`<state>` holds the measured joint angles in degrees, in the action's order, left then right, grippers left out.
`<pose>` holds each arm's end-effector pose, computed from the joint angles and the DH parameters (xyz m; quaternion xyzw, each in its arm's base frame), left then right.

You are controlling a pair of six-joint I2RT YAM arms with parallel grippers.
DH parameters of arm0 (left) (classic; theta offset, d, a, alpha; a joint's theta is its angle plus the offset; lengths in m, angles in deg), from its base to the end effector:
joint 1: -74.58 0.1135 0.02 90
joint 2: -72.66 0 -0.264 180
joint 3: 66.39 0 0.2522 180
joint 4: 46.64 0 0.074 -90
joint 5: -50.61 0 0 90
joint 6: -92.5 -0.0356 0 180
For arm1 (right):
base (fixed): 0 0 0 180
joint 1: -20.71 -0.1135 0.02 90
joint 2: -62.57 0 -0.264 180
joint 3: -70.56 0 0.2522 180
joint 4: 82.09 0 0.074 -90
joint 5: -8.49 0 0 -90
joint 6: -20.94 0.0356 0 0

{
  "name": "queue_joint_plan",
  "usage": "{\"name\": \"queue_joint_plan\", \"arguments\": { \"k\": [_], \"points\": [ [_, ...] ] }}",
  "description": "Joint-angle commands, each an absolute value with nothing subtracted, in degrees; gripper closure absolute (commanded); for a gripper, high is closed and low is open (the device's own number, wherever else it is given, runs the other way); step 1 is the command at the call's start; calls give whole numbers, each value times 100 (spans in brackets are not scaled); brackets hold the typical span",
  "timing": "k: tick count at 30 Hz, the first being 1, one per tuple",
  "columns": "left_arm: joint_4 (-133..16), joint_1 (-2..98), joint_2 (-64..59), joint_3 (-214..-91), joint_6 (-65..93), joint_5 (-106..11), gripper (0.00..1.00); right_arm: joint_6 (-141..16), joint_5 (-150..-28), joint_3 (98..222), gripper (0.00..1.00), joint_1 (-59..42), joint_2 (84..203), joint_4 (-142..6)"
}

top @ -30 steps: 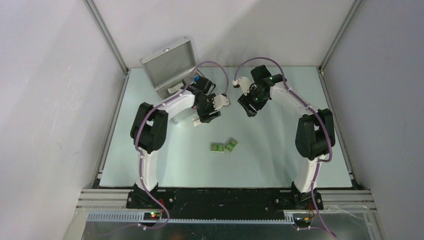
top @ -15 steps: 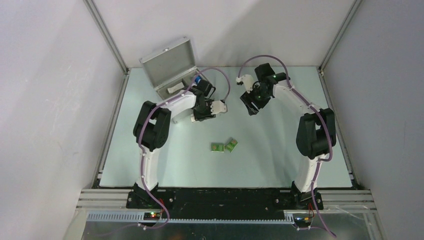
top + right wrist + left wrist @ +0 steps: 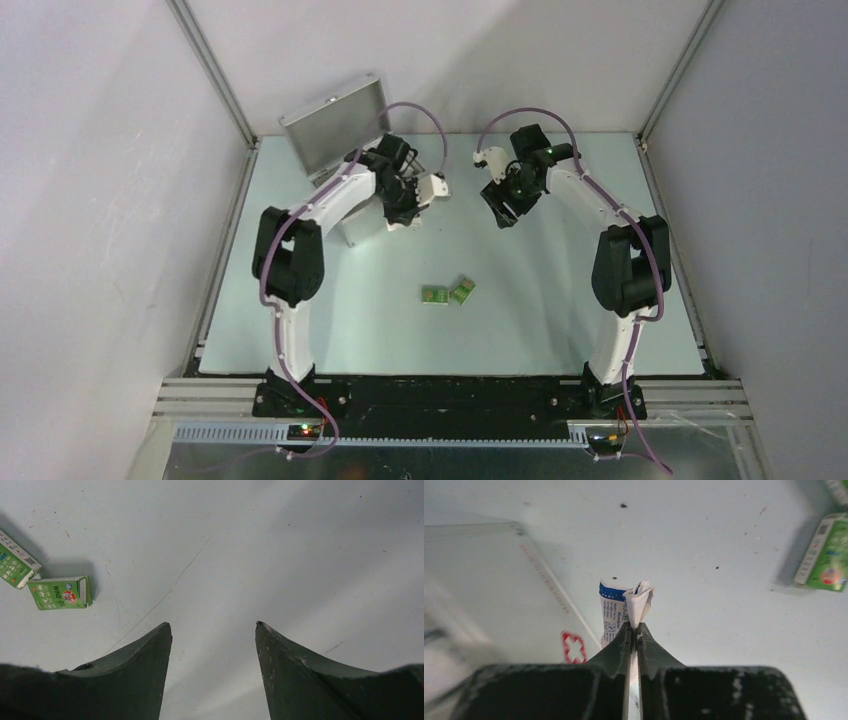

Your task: Organize the medicine kit

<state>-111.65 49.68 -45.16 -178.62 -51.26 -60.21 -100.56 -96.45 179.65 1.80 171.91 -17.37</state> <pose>0.3846 -0.1925 0.2212 0.6380 0.7306 -0.1312 0.2049 0.3806 0.1401 0.2633 -0.4377 0.8638 0.1026 0.2275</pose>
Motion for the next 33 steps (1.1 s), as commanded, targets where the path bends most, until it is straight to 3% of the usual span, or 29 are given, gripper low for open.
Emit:
{"name": "queue_joint_plan", "arguments": {
  "k": [1,5,12,27,29,32,33],
  "points": [
    [-11314,5041,-3562,-18316,-4759,-6499,93,-10076,-9575,18073,34,166,17149,-1755],
    [-11299,5216,-3344,-18732,-4386,-5735,95,-10108,-9529,18063,34,139,17171,-1777],
    [-11300,5855,-4030,-19868,-3681,-3905,96,-10237,-9388,18125,34,-29,17225,-1822],
    [-11299,6174,-5188,-20254,-3913,-3747,92,-10320,-9174,17894,34,-95,17055,-1806],
    [-11304,6167,-5203,-20214,-3900,-3696,88,-10344,-9157,17817,34,-103,17015,-1808],
    [-11304,6163,-5158,-20201,-3816,-3662,66,-10356,-9137,17751,34,-112,16956,-1809],
    [-11305,6151,-5151,-20257,-3718,-3617,63,-10357,-9140,17743,34,-114,16950,-1807]
  ]
}}
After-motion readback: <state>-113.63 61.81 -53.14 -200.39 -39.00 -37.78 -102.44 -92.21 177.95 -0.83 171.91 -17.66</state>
